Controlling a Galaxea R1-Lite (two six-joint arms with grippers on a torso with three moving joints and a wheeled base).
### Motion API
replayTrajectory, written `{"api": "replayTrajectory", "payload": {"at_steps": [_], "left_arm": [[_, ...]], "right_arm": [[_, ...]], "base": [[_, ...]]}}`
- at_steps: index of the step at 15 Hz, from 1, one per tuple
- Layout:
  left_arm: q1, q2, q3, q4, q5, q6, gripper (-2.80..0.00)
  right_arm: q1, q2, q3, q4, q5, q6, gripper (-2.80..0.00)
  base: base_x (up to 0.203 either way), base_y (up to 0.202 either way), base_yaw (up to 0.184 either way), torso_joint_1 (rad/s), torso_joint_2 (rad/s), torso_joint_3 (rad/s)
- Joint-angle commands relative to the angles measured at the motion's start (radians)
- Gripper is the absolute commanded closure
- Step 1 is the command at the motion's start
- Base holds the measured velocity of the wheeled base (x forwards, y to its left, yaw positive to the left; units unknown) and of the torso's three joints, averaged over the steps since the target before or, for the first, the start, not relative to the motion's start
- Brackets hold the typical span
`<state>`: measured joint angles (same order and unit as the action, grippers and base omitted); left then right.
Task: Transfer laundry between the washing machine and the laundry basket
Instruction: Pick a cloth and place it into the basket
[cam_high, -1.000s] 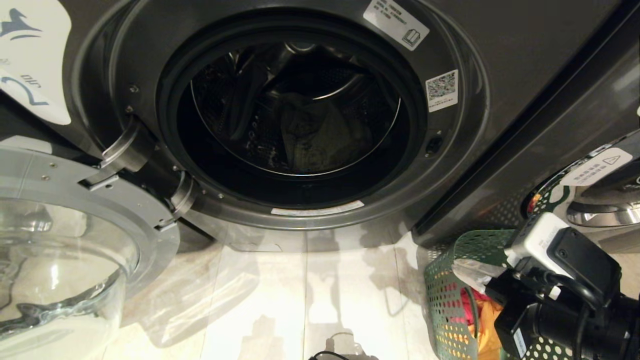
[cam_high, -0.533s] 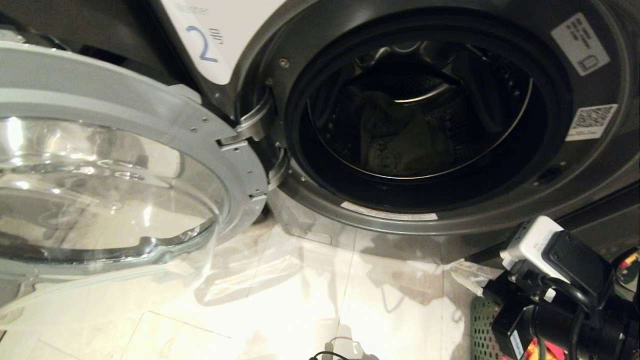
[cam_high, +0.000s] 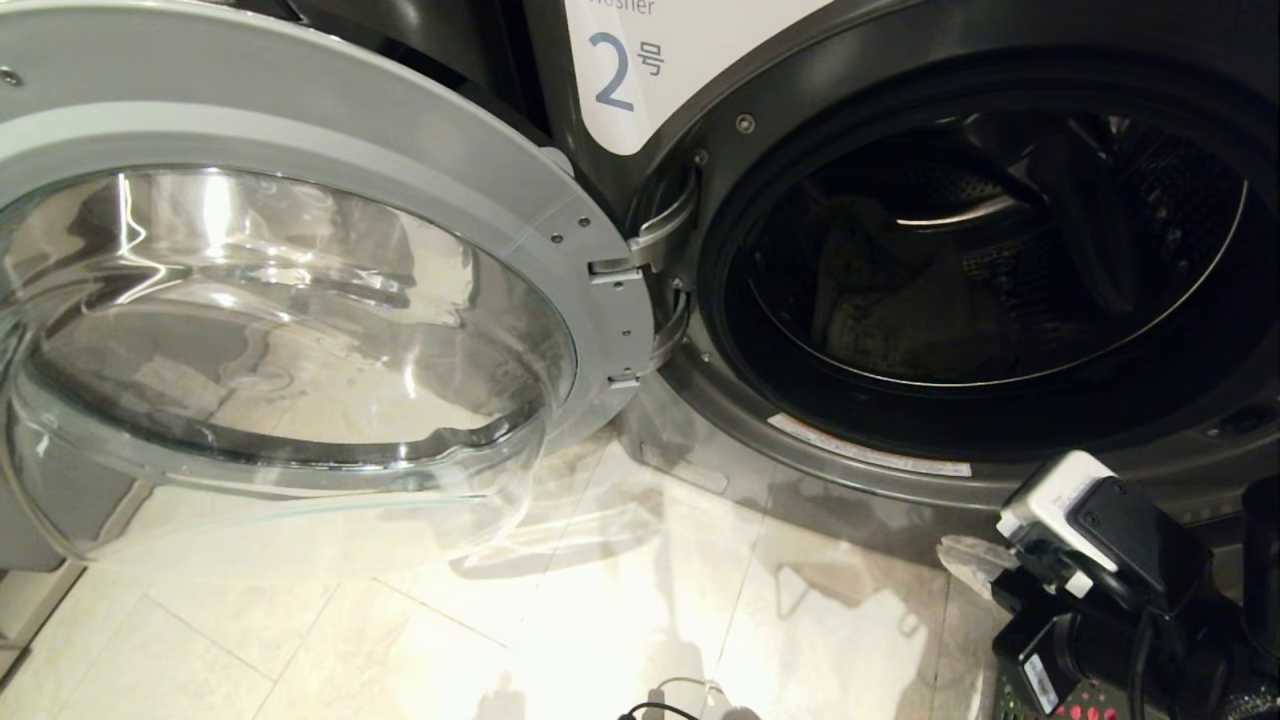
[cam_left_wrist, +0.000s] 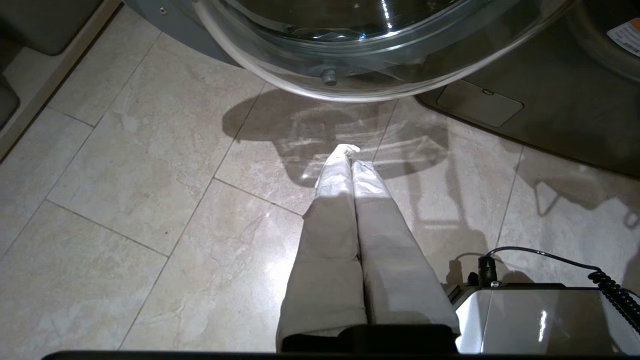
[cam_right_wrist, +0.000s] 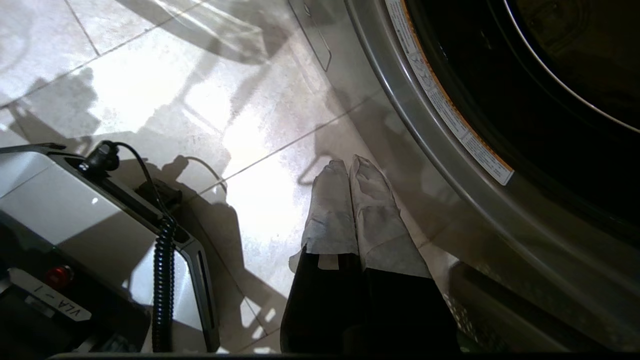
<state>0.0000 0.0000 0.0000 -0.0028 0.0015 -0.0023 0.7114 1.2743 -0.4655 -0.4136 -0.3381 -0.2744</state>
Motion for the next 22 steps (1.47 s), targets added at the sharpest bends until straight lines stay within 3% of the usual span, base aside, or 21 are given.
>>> {"api": "replayTrajectory", "payload": {"at_steps": [1,4,7,11,22], "left_arm": [[0.000,0.002,0.000,0.000,0.000,0.000,0.00],[0.000,0.002,0.000,0.000,0.000,0.004,0.00],[0.000,0.002,0.000,0.000,0.000,0.004,0.00],[0.000,0.000,0.000,-0.001,0.000,0.005,0.00],[0.000,0.002,0.000,0.000,0.000,0.004,0.00]], "right_arm": [[-0.056,0.026,-0.018,-0.003,-0.002,0.015,0.00],[-0.132,0.069,-0.084,-0.004,-0.013,0.092,0.00],[-0.141,0.069,-0.091,-0.005,-0.039,0.138,0.00],[-0.141,0.076,-0.079,-0.129,-0.064,0.133,0.00],[-0.142,0.082,-0.078,-0.137,-0.206,0.138,0.00]], "base": [[0.000,0.000,0.000,0.000,0.00,0.000],[0.000,0.000,0.000,0.000,0.00,0.000],[0.000,0.000,0.000,0.000,0.00,0.000],[0.000,0.000,0.000,0.000,0.00,0.000],[0.000,0.000,0.000,0.002,0.00,-0.146]]}}
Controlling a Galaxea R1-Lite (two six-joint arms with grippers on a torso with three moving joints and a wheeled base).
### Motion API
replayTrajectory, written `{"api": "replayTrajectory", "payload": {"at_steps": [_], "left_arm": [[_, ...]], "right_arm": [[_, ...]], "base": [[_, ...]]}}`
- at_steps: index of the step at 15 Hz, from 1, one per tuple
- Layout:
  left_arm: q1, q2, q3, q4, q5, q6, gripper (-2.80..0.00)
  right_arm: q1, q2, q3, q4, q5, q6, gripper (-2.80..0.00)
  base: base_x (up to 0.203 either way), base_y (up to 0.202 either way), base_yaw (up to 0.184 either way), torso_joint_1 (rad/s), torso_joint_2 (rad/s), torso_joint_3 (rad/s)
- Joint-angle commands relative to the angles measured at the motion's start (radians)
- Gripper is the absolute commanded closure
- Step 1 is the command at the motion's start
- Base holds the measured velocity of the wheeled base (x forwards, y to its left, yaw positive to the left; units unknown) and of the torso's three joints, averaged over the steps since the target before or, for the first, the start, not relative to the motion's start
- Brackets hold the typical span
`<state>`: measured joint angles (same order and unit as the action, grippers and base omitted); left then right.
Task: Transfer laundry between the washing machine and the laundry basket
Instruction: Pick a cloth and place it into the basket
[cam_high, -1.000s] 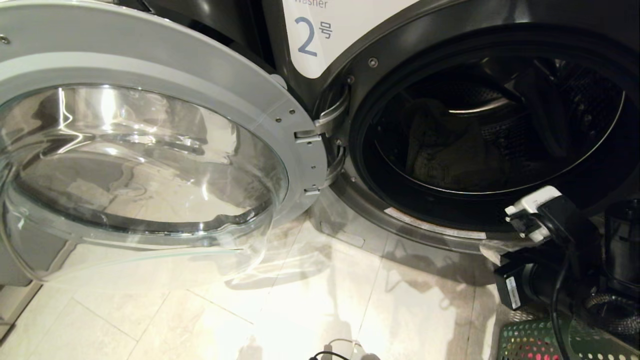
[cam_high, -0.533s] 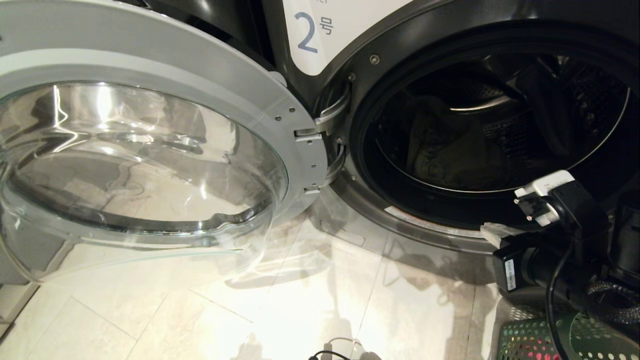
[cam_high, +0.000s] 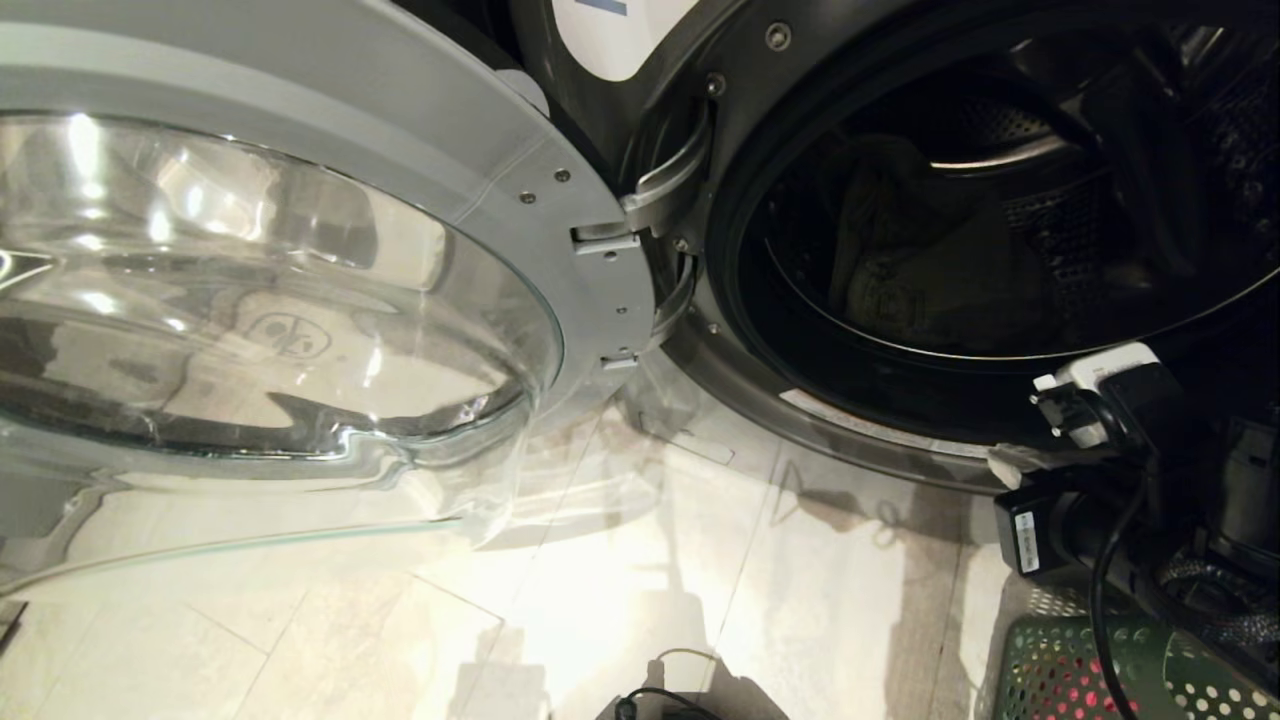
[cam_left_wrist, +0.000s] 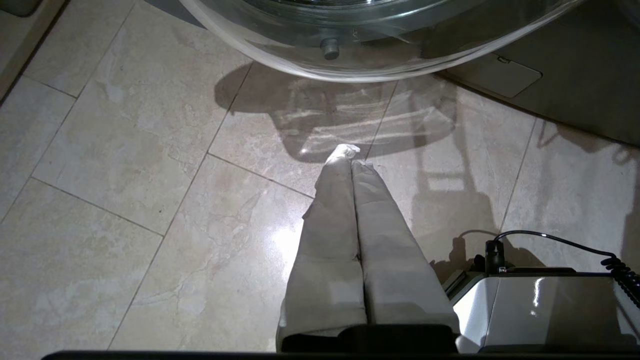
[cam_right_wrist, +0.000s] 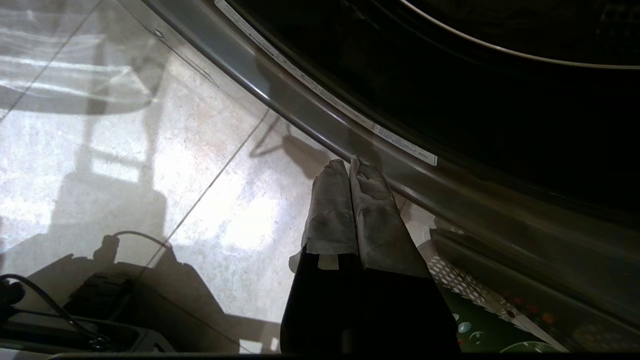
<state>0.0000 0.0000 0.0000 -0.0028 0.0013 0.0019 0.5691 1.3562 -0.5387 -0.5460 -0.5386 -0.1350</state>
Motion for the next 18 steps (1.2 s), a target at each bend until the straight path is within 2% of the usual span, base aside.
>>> {"api": "replayTrajectory", "payload": {"at_steps": [1,9,13,18], "left_arm": [[0.000,0.002,0.000,0.000,0.000,0.000,0.00],[0.000,0.002,0.000,0.000,0.000,0.000,0.00],[0.000,0.002,0.000,0.000,0.000,0.000,0.00],[0.000,0.002,0.000,0.000,0.000,0.000,0.00]], "right_arm": [[0.000,0.000,-0.006,-0.016,-0.008,-0.002,0.00],[0.001,-0.006,-0.016,-0.069,-0.026,-0.005,0.00],[0.001,0.036,-0.070,-0.173,-0.033,-0.006,0.00],[0.001,0.226,-0.136,-0.336,-0.075,-0.006,0.00]], "base": [[0.000,0.000,0.000,0.002,0.01,-0.201],[0.000,0.000,0.000,0.007,0.00,-0.192],[0.000,0.000,0.000,0.003,0.00,-0.032],[0.000,0.000,0.000,0.000,0.00,0.000]]}}
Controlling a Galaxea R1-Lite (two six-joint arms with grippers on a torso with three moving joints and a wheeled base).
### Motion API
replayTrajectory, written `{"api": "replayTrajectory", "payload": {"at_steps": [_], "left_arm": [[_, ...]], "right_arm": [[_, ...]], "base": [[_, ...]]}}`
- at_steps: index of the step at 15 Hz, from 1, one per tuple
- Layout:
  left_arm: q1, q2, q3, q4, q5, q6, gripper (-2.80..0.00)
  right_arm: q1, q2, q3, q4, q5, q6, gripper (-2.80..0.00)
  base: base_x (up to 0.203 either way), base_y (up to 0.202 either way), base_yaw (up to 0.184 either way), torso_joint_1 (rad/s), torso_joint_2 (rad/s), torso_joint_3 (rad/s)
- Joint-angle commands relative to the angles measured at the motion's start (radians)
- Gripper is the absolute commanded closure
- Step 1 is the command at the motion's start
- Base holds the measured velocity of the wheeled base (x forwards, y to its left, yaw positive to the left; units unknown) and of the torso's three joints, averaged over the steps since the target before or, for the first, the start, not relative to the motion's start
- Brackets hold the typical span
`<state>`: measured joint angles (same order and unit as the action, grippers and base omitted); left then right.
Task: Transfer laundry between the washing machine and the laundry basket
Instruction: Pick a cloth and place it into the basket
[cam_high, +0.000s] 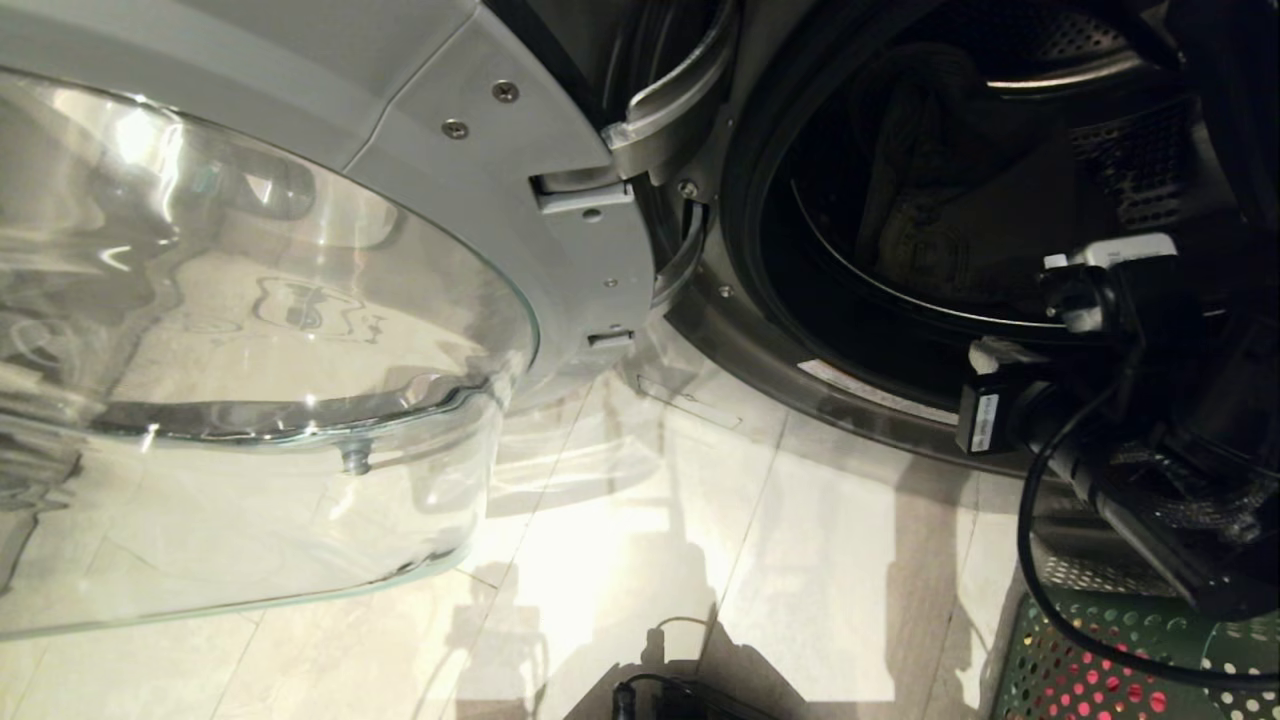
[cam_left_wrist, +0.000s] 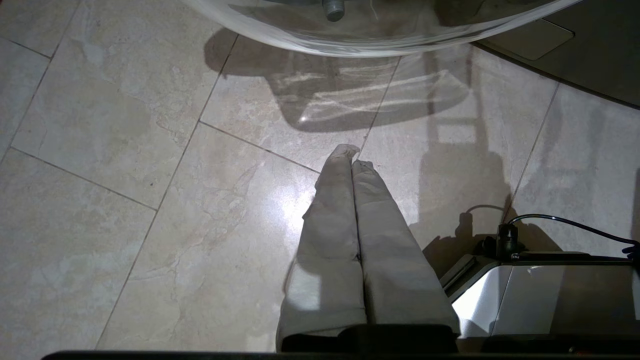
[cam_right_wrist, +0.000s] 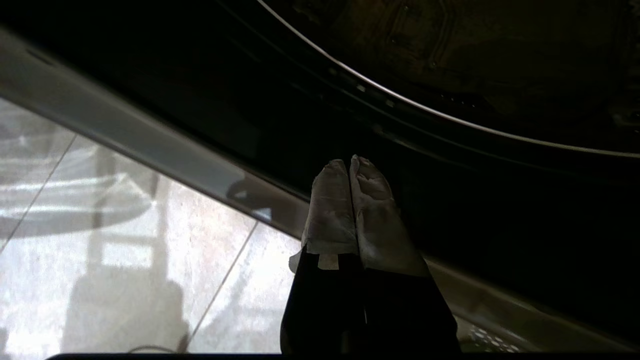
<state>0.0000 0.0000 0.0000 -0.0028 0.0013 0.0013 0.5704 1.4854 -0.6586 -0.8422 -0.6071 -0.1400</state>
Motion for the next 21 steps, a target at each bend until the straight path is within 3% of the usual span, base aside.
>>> {"api": "replayTrajectory", "payload": {"at_steps": [1,5,9,15,21], "left_arm": [[0.000,0.002,0.000,0.000,0.000,0.000,0.00],[0.000,0.000,0.000,0.000,0.000,0.000,0.00],[0.000,0.001,0.000,0.000,0.000,0.000,0.00],[0.000,0.001,0.000,0.000,0.000,0.000,0.00],[0.000,0.000,0.000,0.000,0.000,0.000,0.00]], "right_arm": [[-0.001,0.140,-0.028,-0.080,-0.010,-0.001,0.00],[-0.019,0.307,-0.179,-0.192,-0.042,-0.007,0.00],[-0.096,0.396,-0.381,-0.201,-0.058,-0.044,0.00],[-0.182,0.434,-0.504,-0.202,-0.056,-0.100,0.00],[-0.258,0.613,-0.759,-0.199,-0.053,-0.112,0.00]], "base": [[0.000,0.000,0.000,0.000,0.00,0.000],[0.000,0.000,0.000,0.000,0.00,0.000],[0.000,0.000,0.000,0.000,0.00,0.000],[0.000,0.000,0.000,0.000,0.00,0.000],[0.000,0.000,0.000,0.000,0.00,0.000]]}}
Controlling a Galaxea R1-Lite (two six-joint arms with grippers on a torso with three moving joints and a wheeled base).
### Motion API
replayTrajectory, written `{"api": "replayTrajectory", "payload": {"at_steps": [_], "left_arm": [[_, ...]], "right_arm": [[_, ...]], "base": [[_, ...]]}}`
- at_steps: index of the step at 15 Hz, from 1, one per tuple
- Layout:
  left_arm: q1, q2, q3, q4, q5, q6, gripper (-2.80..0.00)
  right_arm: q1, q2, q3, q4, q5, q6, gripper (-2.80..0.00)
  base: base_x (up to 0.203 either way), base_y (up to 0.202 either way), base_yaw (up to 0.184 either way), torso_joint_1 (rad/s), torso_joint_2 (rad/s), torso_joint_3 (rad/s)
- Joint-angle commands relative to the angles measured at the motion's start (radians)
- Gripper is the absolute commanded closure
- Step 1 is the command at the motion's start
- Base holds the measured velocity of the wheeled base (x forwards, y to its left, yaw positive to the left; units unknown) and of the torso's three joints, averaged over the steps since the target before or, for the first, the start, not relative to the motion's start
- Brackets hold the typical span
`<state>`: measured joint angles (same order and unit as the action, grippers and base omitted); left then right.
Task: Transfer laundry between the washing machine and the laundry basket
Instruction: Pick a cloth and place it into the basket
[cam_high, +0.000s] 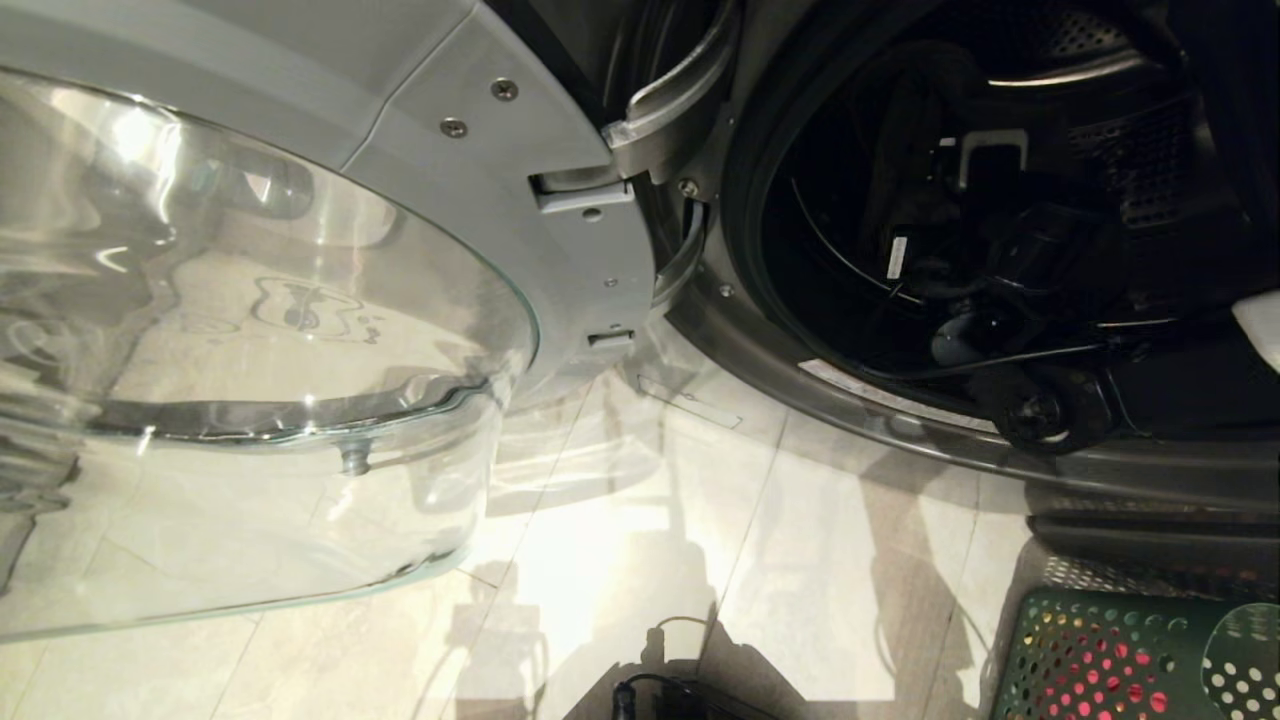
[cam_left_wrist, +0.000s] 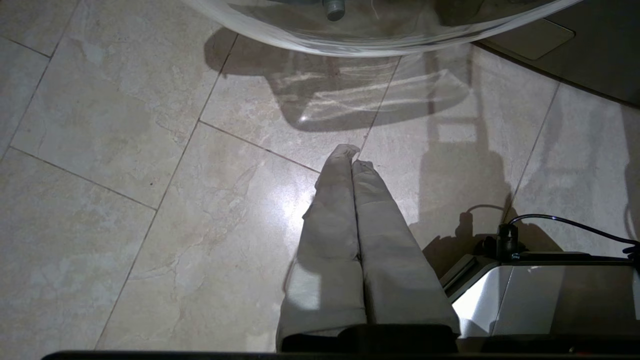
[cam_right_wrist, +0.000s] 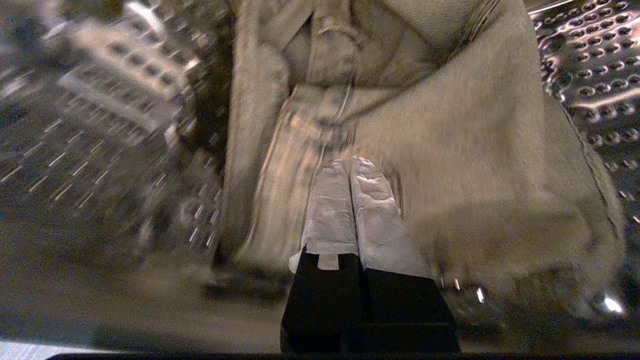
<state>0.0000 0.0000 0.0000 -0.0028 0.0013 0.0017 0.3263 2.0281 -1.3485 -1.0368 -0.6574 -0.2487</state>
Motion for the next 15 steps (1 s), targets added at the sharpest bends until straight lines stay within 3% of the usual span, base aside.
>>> {"api": "replayTrajectory", "payload": {"at_steps": [1,5,9,15], "left_arm": [[0.000,0.000,0.000,0.000,0.000,0.000,0.00],[0.000,0.002,0.000,0.000,0.000,0.000,0.00],[0.000,0.000,0.000,0.000,0.000,0.000,0.00],[0.000,0.002,0.000,0.000,0.000,0.000,0.00]], "right_arm": [[-0.023,0.102,-0.124,-0.002,-0.002,-0.014,0.00],[-0.041,0.184,-0.357,0.084,-0.006,-0.031,0.00],[-0.083,0.232,-0.585,0.332,-0.011,-0.018,0.00],[-0.139,0.228,-0.610,0.554,-0.005,0.144,0.00]], "base": [[0.000,0.000,0.000,0.000,0.00,0.000],[0.000,0.000,0.000,0.000,0.00,0.000],[0.000,0.000,0.000,0.000,0.00,0.000],[0.000,0.000,0.000,0.000,0.00,0.000]]}}
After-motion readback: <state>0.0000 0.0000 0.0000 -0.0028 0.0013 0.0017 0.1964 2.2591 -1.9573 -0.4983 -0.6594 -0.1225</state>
